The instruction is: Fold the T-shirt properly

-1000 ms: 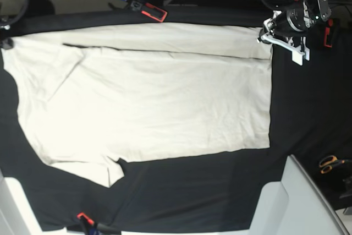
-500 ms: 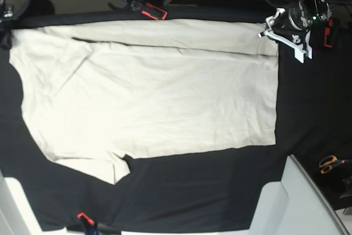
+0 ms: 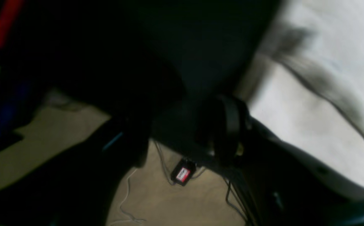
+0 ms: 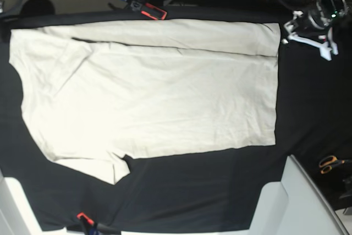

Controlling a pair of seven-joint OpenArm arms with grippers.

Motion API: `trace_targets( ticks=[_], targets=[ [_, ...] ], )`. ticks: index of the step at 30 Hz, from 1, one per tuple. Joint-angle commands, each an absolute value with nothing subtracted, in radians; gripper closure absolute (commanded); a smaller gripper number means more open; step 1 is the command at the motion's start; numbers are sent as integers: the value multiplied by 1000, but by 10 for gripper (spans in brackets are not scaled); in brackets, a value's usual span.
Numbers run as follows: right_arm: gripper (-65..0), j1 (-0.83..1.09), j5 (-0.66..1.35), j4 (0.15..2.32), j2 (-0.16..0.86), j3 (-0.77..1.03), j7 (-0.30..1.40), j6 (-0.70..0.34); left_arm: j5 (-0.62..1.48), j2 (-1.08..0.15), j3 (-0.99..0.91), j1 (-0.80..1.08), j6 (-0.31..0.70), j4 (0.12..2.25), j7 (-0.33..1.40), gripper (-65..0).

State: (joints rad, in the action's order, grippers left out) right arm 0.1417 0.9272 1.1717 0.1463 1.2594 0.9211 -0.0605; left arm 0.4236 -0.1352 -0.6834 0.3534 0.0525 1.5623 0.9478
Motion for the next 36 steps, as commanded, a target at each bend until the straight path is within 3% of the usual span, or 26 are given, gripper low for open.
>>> trace_targets(
  ticks=[1,5,10,15,25,32,36],
  targets=[
    [-381,134,944,1210,176,1257,917,-68,432,-151,-711,346,51,1580,937,-306],
    [-381,64,928,1201,251,1216,917,-70,427,-180,-768,295,54,1603,941,-306],
    [-383,-113,809,1027,389,1001,895,-111,426,-211,-766,206,58,1598,944,-299],
    [-383,-286,688,769,458,688,664,-222,426,-214,-765,148,58,1577,944,-299],
    [-384,-483,516,306,478,306,193,-291,426,-254,-736,154,59,1575,944,-299],
    [-383,-492,516,278,473,197,171,-380,426,-275,-653,154,59,1567,944,-299],
    [-381,-512,518,280,483,197,171,-380,429,-272,-650,150,59,1567,944,-299]
  ],
)
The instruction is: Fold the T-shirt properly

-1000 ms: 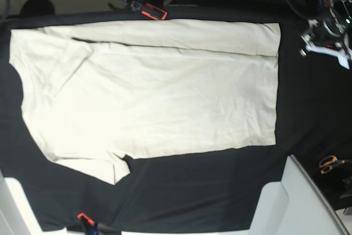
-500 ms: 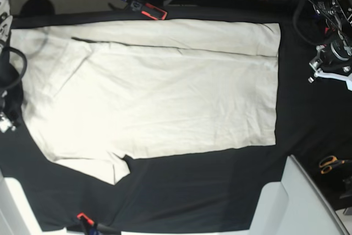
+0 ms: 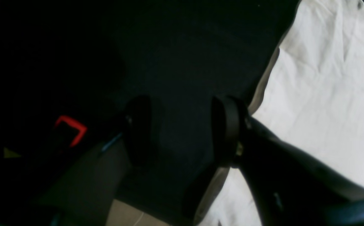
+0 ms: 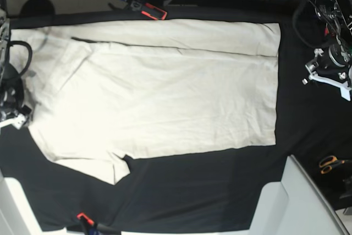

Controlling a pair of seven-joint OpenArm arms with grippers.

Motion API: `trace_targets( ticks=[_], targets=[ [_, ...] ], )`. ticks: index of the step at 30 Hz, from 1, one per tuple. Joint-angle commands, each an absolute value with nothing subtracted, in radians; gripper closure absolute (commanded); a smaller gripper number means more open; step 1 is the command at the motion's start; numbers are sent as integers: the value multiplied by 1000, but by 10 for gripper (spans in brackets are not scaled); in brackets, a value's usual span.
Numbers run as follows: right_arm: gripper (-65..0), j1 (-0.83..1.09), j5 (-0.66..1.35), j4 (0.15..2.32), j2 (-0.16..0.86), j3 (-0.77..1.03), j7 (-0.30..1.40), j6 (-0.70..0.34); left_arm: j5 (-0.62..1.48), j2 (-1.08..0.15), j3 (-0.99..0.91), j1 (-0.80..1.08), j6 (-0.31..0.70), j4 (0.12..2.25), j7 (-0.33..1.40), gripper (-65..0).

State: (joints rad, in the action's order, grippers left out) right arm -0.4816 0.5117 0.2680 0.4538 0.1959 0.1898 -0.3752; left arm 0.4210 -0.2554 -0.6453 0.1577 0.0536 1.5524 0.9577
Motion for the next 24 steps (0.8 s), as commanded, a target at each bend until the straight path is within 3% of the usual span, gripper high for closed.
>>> trace_targets(
  ticks=[1,12,18,24],
  targets=[
    [-381,-515,518,282,486,197,171,-380,429,-272,-648,148,59,1567,944,-299],
    [-381,-535,509,318,467,185,176,-387,426,-271,-644,145,58,1567,944,-299],
    [-381,-530,512,318,450,15,171,-383,426,-272,-628,145,58,1567,944,-299],
    [-375,-530,513,318,447,-1,171,-381,426,-271,-628,145,58,1567,944,-299]
  ],
)
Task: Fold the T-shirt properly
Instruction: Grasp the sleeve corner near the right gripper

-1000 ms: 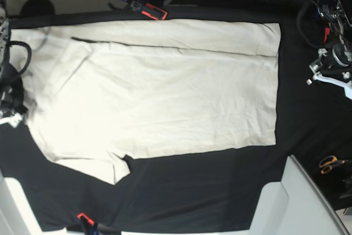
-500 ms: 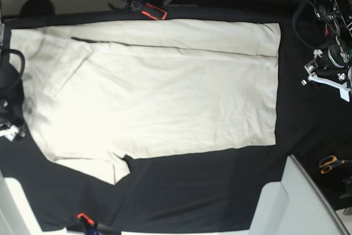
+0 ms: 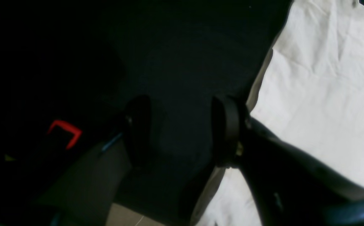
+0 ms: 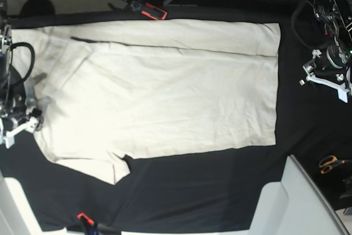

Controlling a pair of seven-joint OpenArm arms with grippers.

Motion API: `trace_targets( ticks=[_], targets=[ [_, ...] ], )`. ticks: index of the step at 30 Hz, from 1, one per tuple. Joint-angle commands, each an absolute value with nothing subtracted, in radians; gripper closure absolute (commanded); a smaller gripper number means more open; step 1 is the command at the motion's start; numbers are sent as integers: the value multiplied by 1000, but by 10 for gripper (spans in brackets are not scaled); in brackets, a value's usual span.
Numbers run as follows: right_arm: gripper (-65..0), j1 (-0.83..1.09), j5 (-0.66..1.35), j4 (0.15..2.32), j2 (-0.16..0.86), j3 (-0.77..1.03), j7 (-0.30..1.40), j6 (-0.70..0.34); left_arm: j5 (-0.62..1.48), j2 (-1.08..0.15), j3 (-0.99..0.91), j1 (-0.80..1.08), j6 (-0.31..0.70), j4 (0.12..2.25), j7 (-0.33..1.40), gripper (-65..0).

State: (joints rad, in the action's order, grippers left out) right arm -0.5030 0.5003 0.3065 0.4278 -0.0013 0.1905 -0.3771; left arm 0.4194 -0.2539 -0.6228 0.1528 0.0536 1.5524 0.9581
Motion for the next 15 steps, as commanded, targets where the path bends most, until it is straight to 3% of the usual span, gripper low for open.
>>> trace_targets(
  ticks=[1,4,9,15],
  targets=[
    [-375,-530,513,318,447,-1,171,-381,426,-271,-628,145,58,1567,944,-299],
    [-323,-530,513,318,449,-1,171,-380,426,-271,-628,151,58,1567,944,-299],
    [-5,-530,513,323,452,2,171,-380,426,-271,-628,154,58,1567,944,-299],
    [-2,-529,513,338,452,4,171,-380,427,-269,-628,154,58,1569,944,-299]
  ],
)
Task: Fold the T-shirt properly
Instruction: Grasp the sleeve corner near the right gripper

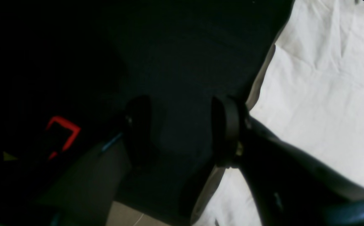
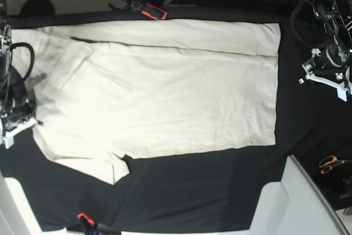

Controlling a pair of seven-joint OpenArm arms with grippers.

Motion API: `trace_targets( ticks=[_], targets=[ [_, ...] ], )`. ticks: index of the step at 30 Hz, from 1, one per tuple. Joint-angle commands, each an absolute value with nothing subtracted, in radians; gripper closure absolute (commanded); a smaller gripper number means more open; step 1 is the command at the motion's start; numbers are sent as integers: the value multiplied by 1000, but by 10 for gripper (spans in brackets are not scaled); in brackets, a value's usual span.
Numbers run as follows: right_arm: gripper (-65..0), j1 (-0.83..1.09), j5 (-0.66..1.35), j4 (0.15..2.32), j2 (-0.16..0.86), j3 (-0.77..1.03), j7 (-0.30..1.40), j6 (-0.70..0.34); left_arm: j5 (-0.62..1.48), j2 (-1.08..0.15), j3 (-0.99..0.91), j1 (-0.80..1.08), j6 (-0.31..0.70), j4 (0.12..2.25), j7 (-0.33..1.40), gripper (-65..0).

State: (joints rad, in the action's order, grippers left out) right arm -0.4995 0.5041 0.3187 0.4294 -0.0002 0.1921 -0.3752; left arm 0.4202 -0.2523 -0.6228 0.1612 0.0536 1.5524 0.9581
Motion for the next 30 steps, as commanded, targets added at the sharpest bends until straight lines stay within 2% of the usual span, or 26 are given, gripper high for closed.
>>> trace_targets(
  ticks=[1,6,11,17,25,30],
  targets=[
    [-2,-518,516,358,452,4,176,-380,427,-269,-628,154,58,1569,944,-299],
    [-2,-412,518,559,452,10,288,-380,426,-269,-628,156,58,1569,944,-299],
    [-2,-300,516,805,435,176,433,-378,426,-269,-628,156,58,1569,944,-299],
    [-2,-203,515,1009,417,286,601,-378,426,-269,-628,156,58,1569,944,-299],
    [-2,-79,515,1285,315,424,811,-378,426,-269,-628,156,58,1569,944,-299],
    [-3,-10,513,1372,254,476,891,-378,426,-269,-628,163,58,1569,944,-299]
  ],
)
